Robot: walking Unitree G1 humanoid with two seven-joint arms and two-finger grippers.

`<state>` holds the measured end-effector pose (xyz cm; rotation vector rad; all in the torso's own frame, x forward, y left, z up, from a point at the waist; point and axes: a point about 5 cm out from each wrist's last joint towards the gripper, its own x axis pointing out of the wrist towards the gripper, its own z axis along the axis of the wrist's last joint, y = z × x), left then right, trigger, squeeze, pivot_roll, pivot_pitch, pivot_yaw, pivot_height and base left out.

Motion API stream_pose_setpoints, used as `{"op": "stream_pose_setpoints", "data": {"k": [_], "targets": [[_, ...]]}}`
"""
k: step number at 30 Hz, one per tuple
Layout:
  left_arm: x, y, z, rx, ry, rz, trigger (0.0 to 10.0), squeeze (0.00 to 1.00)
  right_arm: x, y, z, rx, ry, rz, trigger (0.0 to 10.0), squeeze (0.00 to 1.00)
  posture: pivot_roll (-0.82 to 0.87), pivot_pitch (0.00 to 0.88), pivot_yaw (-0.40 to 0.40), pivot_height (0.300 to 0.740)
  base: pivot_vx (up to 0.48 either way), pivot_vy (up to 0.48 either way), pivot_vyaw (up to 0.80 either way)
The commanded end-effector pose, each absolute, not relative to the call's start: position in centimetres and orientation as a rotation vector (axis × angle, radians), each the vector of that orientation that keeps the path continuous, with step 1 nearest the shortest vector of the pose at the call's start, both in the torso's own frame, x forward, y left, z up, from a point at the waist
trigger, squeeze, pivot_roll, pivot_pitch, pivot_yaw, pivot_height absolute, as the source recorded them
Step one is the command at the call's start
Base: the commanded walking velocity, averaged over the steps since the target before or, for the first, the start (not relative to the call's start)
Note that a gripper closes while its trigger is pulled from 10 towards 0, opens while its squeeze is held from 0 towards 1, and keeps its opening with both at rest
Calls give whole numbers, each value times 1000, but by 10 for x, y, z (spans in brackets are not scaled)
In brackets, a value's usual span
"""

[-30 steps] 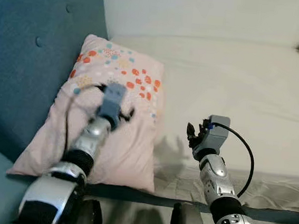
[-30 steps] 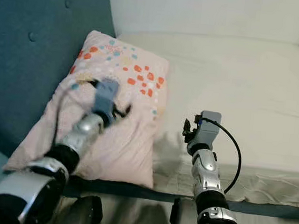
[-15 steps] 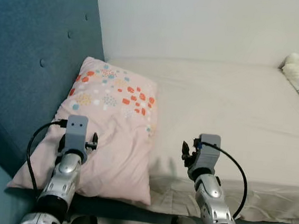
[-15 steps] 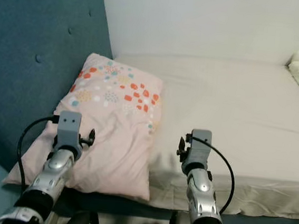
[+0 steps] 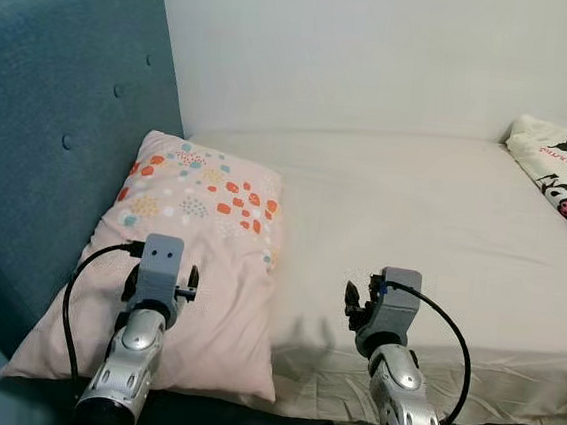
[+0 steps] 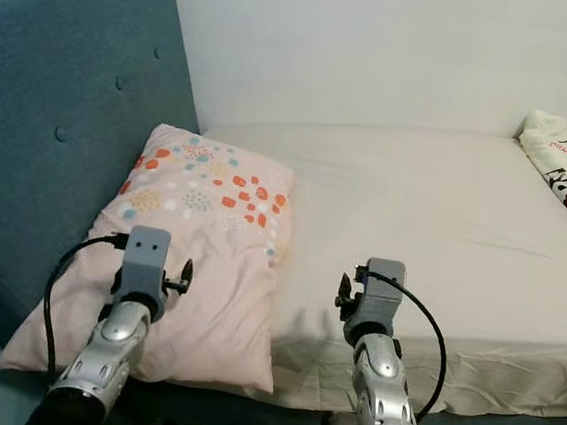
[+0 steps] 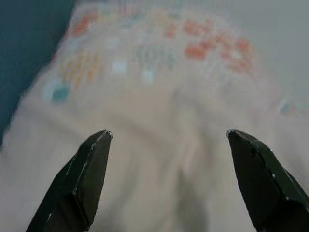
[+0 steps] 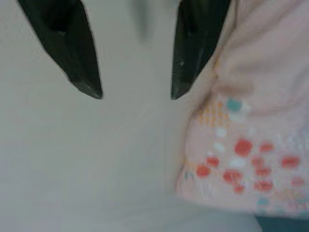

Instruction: Clean up the room

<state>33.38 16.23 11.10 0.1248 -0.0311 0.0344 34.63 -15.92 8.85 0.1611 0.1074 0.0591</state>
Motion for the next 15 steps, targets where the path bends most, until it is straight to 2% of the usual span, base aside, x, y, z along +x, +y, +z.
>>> {"op": "stream_pose_setpoints", "data": {"k": [1, 2, 7, 10, 11, 13, 14, 15], "targets": [[336, 168, 126, 129, -102, 15, 10000, 0, 350, -161, 87, 217, 128, 61, 10000, 1000, -4, 125, -5, 583, 0, 0, 0], [338, 168, 148, 104, -189, -62, 10000, 0, 363, -157, 96, 262, 150, 98, 10000, 1000, 29, 170, -29, 583, 0, 0, 0], [336, 168, 165, 163, -225, -148, 10000, 0, 372, -145, 99, 238, 223, 157, 10000, 1000, 91, 241, -60, 583, 0, 0, 0], [334, 167, 167, 170, -227, -161, 10000, 0, 374, -140, 101, 151, 240, 170, 10000, 1000, 90, 235, -60, 583, 0, 0, 0], [334, 168, 161, 162, -177, -151, 10000, 0, 376, -139, 104, 126, 228, 167, 10000, 929, 77, 218, -56, 583, 0, 0, 0], [334, 169, 156, 156, -139, -141, 10000, 0, 377, -139, 106, 116, 217, 164, 10000, 929, 77, 218, -56, 583, 0, 0, 0], [333, 168, 146, 158, -99, -136, 10000, 0, 377, -140, 108, 101, 196, 161, 10000, 0, 62, 176, -49, 583, 0, 0, 0], [331, 168, 140, 160, -75, -137, 10000, 0, 377, -141, 110, 93, 183, 161, 10000, 0, 62, 176, -49, 583, 0, 0, 0]]}}
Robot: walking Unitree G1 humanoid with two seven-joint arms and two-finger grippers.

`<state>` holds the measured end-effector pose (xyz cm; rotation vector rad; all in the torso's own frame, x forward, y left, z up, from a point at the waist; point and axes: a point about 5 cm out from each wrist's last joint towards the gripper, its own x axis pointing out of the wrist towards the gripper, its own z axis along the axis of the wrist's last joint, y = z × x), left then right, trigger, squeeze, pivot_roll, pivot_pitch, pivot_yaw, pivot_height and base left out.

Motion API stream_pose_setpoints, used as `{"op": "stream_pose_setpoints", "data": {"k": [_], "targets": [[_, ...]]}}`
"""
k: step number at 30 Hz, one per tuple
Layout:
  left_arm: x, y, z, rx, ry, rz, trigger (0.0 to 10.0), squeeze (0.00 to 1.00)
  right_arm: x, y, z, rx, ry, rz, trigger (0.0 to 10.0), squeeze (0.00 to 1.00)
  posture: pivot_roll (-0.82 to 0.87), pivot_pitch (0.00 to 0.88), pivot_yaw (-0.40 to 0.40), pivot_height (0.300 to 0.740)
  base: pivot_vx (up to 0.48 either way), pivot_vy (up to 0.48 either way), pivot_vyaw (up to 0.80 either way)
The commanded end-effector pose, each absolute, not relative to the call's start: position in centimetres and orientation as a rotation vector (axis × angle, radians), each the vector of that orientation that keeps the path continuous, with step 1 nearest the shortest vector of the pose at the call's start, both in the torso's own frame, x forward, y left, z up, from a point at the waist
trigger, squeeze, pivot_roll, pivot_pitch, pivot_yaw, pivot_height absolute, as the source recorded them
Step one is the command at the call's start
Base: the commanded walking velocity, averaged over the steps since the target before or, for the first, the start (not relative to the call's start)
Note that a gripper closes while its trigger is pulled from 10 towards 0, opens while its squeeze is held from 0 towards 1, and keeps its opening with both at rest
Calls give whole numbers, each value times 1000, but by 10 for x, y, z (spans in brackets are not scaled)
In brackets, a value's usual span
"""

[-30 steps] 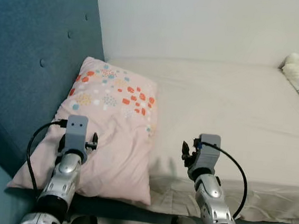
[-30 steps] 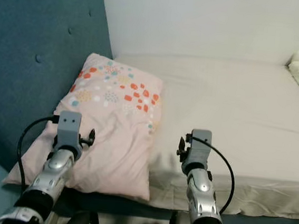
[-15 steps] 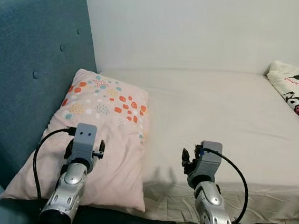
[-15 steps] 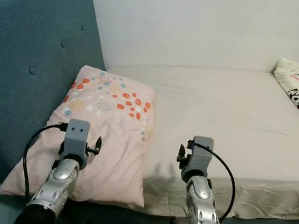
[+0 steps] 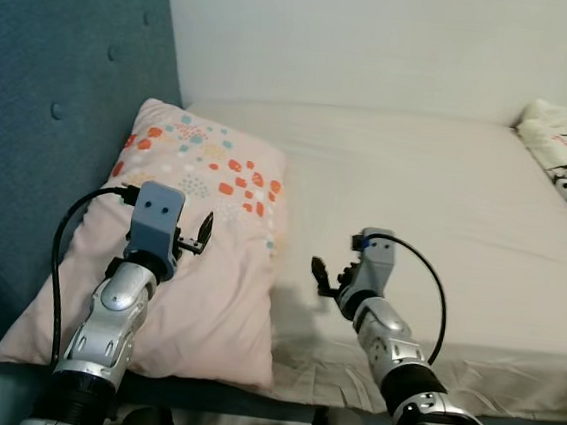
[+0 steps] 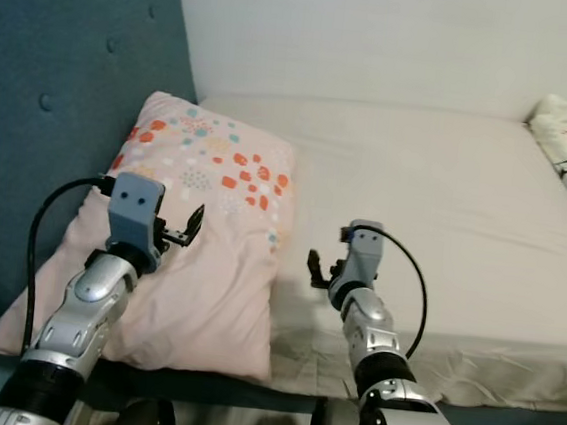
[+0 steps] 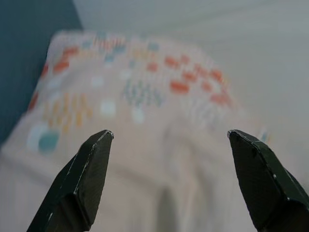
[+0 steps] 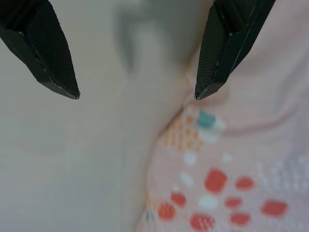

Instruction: Clean up the room

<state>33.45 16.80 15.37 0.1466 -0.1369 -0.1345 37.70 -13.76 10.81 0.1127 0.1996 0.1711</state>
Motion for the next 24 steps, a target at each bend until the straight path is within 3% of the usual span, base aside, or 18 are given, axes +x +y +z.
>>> {"op": "stream_pose_setpoints", "data": {"k": [1, 6, 15, 24], "targets": [[329, 169, 124, 155, -5, -102, 10000, 0, 376, -146, 112, 95, 147, 145, 10000, 0, 42, 136, -35, 583, 0, 0, 0], [310, 162, 74, 102, 133, -25, 10000, 0, 356, -168, 111, 2, 29, 35, 10000, 0, -52, 62, 22, 583, 0, 0, 0], [305, 132, 69, 116, 125, -125, 10000, 0, 325, -171, 89, -30, 8, -11, 10000, 0, -66, 33, 50, 583, 0, 0, 0], [308, 131, 69, 124, 124, -92, 10000, 0, 304, -167, 66, -28, 95, -20, 10000, 0, -60, 26, 40, 613, 0, 0, 0]]}}
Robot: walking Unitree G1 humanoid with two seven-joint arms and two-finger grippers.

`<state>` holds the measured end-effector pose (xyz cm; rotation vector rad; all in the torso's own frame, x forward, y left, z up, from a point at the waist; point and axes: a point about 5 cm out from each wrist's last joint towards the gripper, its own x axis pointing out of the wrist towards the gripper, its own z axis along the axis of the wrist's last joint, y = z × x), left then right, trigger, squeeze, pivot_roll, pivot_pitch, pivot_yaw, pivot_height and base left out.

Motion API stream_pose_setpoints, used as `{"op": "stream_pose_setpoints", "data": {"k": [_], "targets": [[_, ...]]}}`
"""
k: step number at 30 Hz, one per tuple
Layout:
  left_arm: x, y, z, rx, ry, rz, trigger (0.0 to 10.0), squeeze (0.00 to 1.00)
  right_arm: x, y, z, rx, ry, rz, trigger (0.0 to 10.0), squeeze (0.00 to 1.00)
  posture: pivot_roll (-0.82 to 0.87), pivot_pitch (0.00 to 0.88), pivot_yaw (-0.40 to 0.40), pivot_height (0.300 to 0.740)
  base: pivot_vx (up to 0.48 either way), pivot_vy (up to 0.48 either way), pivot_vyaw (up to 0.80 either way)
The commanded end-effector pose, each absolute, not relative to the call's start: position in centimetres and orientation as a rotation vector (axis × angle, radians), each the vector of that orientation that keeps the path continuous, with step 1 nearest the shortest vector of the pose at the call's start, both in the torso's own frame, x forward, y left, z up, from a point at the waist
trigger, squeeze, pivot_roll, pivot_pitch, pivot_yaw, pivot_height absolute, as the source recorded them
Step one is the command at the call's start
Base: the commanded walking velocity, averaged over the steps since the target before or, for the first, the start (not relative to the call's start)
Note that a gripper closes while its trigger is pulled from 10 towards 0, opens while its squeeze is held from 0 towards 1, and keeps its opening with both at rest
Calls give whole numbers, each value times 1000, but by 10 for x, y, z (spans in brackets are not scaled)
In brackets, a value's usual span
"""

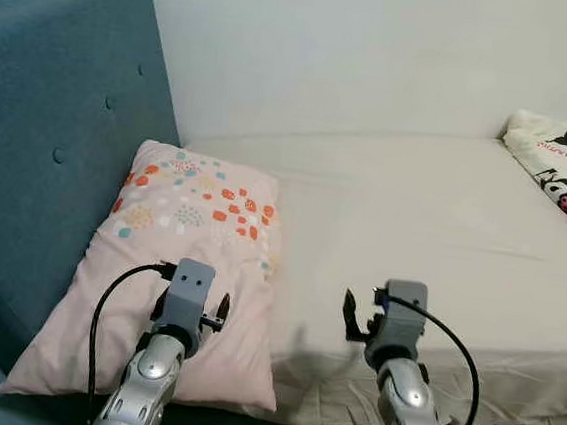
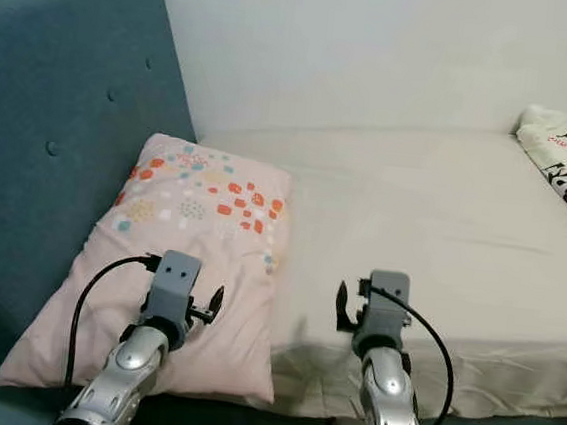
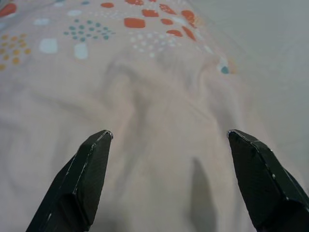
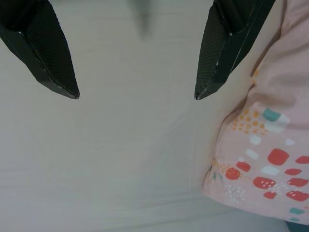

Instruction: Clean up the room

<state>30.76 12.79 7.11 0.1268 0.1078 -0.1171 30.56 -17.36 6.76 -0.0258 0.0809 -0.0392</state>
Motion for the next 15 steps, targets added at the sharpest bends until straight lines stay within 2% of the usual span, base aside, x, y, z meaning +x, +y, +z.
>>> {"op": "stream_pose_setpoints", "data": {"k": [1, 15], "targets": [[308, 133, 68, 126, 127, -84, 10000, 0, 302, -166, 64, -29, 105, -15, 10000, 0, -58, 30, 38, 618, 0, 0, 0], [300, 136, 60, 143, 163, -85, 10000, 0, 297, -159, 57, -2, 142, 18, 10000, 0, -33, 50, 32, 668, 0, 0, 0]]}}
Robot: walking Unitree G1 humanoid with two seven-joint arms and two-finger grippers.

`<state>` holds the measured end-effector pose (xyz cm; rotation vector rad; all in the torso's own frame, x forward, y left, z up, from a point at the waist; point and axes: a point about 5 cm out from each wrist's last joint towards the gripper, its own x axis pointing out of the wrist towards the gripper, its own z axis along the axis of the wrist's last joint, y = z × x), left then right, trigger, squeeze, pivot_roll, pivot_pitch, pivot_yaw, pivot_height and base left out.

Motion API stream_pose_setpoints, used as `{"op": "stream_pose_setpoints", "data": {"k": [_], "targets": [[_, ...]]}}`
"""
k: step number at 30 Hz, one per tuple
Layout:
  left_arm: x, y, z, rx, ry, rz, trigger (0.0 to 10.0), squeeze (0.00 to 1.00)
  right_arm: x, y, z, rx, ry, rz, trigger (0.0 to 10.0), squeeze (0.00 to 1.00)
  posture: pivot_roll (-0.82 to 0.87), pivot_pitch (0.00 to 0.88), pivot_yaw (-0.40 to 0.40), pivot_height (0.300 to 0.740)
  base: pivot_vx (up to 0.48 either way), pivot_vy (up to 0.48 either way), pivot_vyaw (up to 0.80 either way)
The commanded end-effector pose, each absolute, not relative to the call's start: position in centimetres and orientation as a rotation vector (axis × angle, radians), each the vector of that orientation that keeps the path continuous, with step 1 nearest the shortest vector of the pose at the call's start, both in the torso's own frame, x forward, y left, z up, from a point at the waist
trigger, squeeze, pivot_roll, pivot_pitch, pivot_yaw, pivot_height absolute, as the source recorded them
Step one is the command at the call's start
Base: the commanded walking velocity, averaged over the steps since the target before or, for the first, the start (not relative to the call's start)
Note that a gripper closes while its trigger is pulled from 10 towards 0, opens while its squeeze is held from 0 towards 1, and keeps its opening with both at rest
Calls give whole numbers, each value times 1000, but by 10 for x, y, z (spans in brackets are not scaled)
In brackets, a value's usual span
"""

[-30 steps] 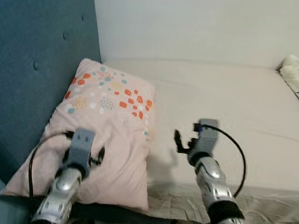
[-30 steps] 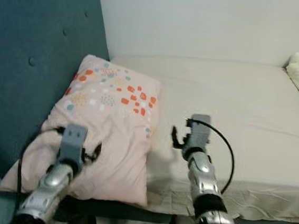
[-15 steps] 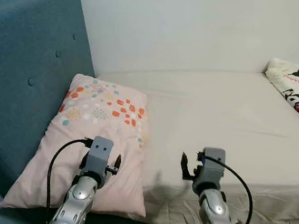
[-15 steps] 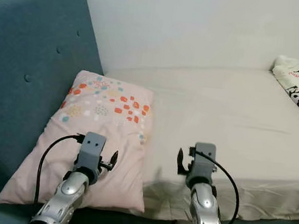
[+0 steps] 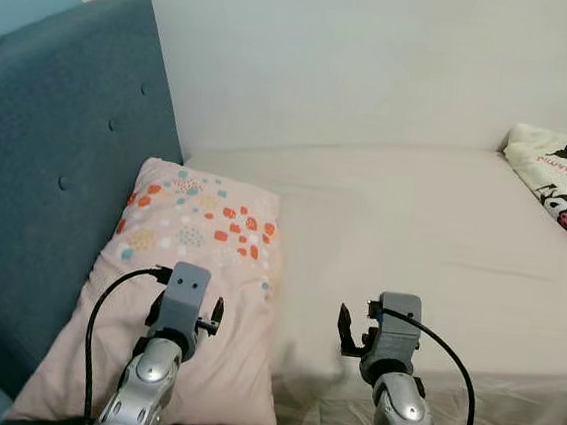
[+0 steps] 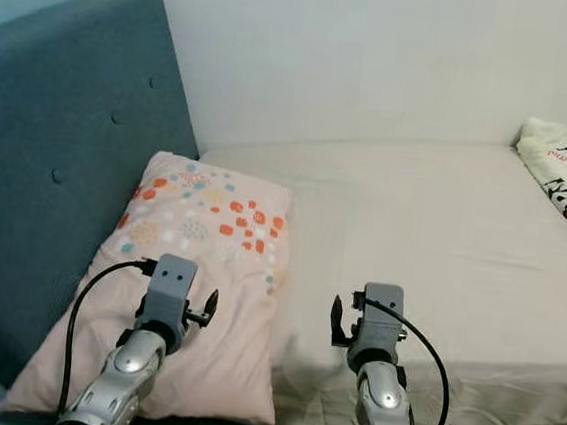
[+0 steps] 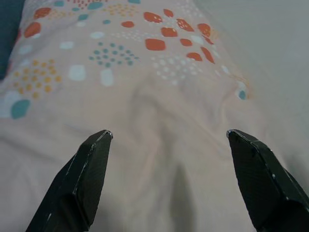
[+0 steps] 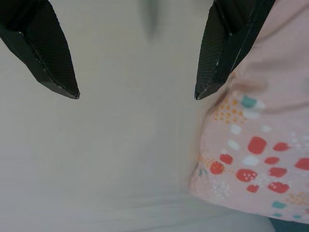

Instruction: Clean up the room

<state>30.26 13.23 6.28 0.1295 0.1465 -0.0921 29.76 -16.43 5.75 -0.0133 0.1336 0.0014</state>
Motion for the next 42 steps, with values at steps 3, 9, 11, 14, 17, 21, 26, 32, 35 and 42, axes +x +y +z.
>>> {"op": "stream_pose_setpoints", "data": {"k": [3, 9, 11, 14, 17, 21, 26, 32, 35, 42], "targets": [[298, 138, 59, 144, 164, -81, 10000, 0, 295, -158, 56, 5, 148, 23, 10000, 0, -24, 54, 31, 678, 0, 0, 0], [297, 142, 60, 133, 162, -68, 10000, 0, 294, -153, 55, 17, 154, 41, 10000, 0, -19, 54, 24, 703, 0, 0, 0], [298, 142, 61, 132, 154, -70, 10000, 0, 295, -153, 55, 17, 153, 45, 10000, 0, -19, 52, 23, 718, 0, 0, 0], [298, 142, 62, 131, 151, -70, 10000, 0, 295, -153, 55, 17, 154, 46, 10000, 0, -18, 48, 23, 728, 0, 0, 0], [298, 142, 63, 126, 143, -70, 10000, 0, 294, -152, 55, 23, 158, 49, 10000, 0, -18, 46, 23, 740, 0, 0, 0], [297, 142, 64, 118, 136, -68, 10000, 0, 292, -151, 53, 28, 163, 53, 10000, 0, -16, 42, 24, 740, 0, 0, 0], [296, 143, 64, 119, 128, -56, 10000, 0, 290, -145, 50, 46, 179, 74, 10000, 0, -14, 38, 19, 740, 0, 0, 0], [286, 154, 37, 105, 244, -28, 10000, 0, 288, -137, 27, 43, 311, 95, 10000, 0, -15, 25, 13, 740, 0, 0, 0], [282, 157, 23, 128, 316, -42, 10000, 0, 286, -140, 17, 40, 364, 64, 10000, 0, -13, 19, 13, 740, 0, 0, 0], [279, 158, 12, 177, 383, -79, 10000, 0, 281, -145, 2, -12, 446, 51, 10000, 0, -15, 12, 10, 740, 0, 0, 0]]}}
